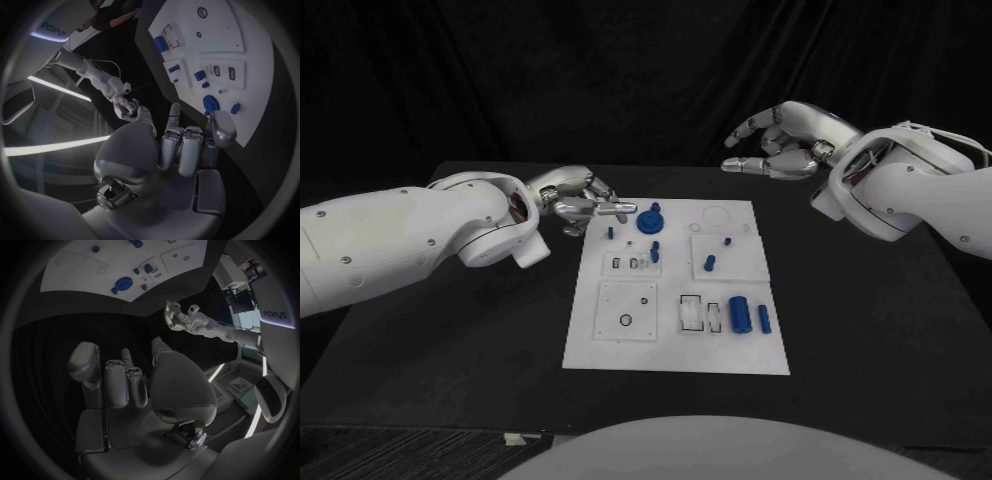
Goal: Assemble the parts on the task board
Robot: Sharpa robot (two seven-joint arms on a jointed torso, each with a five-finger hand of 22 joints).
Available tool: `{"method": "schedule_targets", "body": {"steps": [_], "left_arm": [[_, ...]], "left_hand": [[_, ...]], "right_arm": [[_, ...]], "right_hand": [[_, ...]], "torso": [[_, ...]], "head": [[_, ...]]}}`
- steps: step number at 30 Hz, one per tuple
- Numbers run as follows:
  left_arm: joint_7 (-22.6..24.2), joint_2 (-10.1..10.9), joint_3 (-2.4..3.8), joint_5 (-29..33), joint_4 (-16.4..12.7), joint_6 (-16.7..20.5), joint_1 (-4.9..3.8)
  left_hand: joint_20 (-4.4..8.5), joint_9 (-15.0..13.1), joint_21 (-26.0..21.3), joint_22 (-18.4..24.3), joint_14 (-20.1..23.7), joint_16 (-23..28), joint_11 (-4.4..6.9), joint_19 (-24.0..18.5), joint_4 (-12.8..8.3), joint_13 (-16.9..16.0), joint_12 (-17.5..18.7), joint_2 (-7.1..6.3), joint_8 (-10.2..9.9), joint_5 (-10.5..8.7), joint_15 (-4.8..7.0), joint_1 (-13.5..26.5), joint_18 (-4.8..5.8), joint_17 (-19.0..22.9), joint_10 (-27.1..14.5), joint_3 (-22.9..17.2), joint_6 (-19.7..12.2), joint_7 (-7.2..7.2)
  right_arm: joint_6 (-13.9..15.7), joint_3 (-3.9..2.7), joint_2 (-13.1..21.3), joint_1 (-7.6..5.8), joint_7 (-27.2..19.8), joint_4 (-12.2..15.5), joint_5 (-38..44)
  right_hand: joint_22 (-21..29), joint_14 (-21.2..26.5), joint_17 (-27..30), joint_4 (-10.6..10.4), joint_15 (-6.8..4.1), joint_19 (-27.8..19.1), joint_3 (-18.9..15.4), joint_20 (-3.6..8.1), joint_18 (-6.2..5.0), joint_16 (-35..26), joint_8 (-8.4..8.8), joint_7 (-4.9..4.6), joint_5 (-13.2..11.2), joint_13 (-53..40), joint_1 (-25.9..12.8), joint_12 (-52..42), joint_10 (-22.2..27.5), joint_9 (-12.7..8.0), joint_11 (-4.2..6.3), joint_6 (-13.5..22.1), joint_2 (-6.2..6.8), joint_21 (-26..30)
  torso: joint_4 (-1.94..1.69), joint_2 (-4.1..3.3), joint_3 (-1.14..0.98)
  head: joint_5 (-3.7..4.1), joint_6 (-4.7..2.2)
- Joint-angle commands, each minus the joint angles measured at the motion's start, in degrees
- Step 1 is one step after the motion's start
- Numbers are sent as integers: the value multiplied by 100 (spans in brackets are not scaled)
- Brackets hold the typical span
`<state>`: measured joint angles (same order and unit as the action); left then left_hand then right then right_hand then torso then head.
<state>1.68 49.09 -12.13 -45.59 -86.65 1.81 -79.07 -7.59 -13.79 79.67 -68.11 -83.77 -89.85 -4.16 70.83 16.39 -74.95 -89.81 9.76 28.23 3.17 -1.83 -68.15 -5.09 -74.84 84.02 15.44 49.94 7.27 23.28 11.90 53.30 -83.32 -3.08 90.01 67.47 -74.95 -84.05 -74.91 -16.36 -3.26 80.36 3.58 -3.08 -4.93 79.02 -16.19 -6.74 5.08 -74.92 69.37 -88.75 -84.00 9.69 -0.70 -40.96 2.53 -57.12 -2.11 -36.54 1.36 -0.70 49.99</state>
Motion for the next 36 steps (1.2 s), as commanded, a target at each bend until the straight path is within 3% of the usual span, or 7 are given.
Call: {"method": "schedule_targets", "body": {"steps": [1, 6, 9, 14, 16, 31, 36], "left_arm": [[-1179, -112, 3, -926, 37, -486, -45], [-1892, -415, 3, -1091, 161, -866, -81], [-2196, -594, 4, -1124, 258, -1106, -88], [-2632, -890, 4, -1151, 478, -1473, -94], [-2791, -985, 4, -1155, 567, -1596, -95], [-3357, -1477, 4, -1164, 976, -2116, -94], [-3367, -1598, 4, -1164, 1129, -2156, -92]], "left_hand": [[32, -263, 292, -483, -623, -15, 97, 297, -4, -1505, -19, 14, 280, 27, 92, 133, 98, -1516, 598, 53, 146, -99], [223, -1102, 548, -978, -623, -15, 335, 659, -13, -1505, -19, 94, 908, 103, 308, 401, 184, -1516, 598, 48, 425, -344], [256, -1228, 546, -983, -623, -15, 362, 656, 3, -1505, -19, 125, 940, 106, 340, 515, 183, -1516, 598, 52, 430, -366], [288, -1329, 528, -966, -623, -15, 380, 636, -24, -1505, -19, 192, 848, 200, 368, 600, 177, -1516, 598, 6, 390, -375], [305, -1381, 533, -992, -623, -15, 396, 671, -60, -1505, -19, 217, 805, 301, 384, 576, 182, -1516, 598, -50, 414, -389], [409, -1631, 587, -1170, -623, -15, 492, 907, -242, -1505, -19, 315, 524, 755, 490, 485, 226, -1516, 598, -386, 556, -469], [414, -1640, 576, -1155, -623, -15, 489, 896, -251, -1505, -19, 321, 459, 755, 491, 491, 222, -1516, 598, -419, 544, -462]], "right_arm": [[-212, -1, 14, 51, 296, -20, -69], [-303, -1, 54, 146, 361, -35, -70], [-339, -1, 72, 203, 387, -41, -71], [-388, 0, 56, 301, 424, -81, -71], [-398, 0, 45, 336, 436, -101, -71], [-233, 0, -71, 541, 401, -226, -70], [-197, 0, -105, 570, 391, -259, -70]], "right_hand": [[-716, -240, -157, -2, 50, 14, 32, -39, -99, -22, -6, 0, 69, -1210, 13, 45, -331, -17, -42, -44, -72, 43], [-715, -240, -145, -7, 50, 18, 19, -38, -101, -29, 11, -3, 184, -1199, 26, 51, -324, -47, -44, -78, -131, 55], [-708, -241, -132, 3, 51, 17, 3, -39, -105, -36, 34, -6, 322, -1188, 70, 57, -316, -80, -47, -103, -160, 88], [-703, -239, -119, 8, 52, 14, -3, -39, -109, -45, 43, -8, 371, -1164, 94, 71, -295, -94, -47, -112, -166, 113], [-701, -237, -112, 9, 52, 13, -4, -39, -110, -51, 47, -8, 384, -1160, 100, 73, -292, -98, -48, -111, -170, 118], [-684, -226, -70, 6, 52, -6, -9, -39, -122, -86, 54, -12, 408, -1094, 105, 111, -234, -106, -50, -110, -174, 191], [-682, -225, -66, 5, 53, -8, -10, -39, -124, -89, 56, -12, 411, -1087, 105, 115, -228, -107, -50, -109, -175, 200]], "torso": [[129, 23, -98], [221, 44, -194], [290, 59, -265], [348, 82, -306], [417, 93, -341], [602, 120, -431], [620, 135, -433]], "head": [[-43, 1], [-83, 1], [-141, 1], [-196, 1], [-262, 1], [-372, 1], [-398, 1]]}}
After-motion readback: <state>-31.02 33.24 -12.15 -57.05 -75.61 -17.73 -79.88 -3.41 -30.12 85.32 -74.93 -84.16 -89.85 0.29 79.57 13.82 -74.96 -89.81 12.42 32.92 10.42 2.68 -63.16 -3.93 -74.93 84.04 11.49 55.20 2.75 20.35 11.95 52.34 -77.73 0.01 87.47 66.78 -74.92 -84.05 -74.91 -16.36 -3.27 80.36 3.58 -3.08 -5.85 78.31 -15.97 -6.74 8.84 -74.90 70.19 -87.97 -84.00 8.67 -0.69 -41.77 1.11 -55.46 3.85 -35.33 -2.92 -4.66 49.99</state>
